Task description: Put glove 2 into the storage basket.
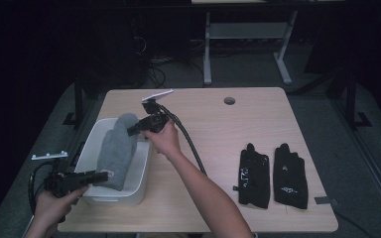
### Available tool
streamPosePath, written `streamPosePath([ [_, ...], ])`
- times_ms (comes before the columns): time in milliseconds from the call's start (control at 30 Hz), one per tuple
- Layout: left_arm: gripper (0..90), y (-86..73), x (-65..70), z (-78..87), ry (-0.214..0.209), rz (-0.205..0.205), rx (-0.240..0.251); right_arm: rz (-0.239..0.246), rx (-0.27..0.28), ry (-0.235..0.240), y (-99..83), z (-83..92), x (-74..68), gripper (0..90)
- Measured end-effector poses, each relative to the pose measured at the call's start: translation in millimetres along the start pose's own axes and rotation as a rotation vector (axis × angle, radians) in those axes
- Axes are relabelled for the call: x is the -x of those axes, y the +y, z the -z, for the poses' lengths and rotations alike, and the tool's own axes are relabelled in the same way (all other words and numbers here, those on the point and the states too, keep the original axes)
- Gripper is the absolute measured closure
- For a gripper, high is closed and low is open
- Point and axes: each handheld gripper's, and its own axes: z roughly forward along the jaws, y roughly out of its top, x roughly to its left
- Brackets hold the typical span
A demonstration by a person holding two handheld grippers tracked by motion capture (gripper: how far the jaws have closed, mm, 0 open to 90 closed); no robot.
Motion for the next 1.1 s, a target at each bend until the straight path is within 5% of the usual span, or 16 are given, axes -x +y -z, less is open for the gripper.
streamPosePath([
  [367, 40.2, -6.5, 0.4, 0.3, 0.022, -0.010, -0.020, 0.007, -0.025, -0.006, -7.7, -6.5, 3.1, 76.8],
  [600, 36.9, -9.7, 1.1, 8.0, 0.036, -0.012, 0.030, 0.035, -0.085, -0.012, -8.5, -13.2, 0.7, 77.0],
  [667, 36.7, -9.0, 1.4, 7.9, 0.036, -0.014, 0.027, 0.060, -0.114, -0.066, -10.3, -18.1, -0.7, 76.9],
  [1100, 36.2, -2.7, 7.8, 3.9, 0.029, -0.037, 0.040, 0.076, -0.130, -0.050, -8.7, -34.3, -2.4, 71.7],
])
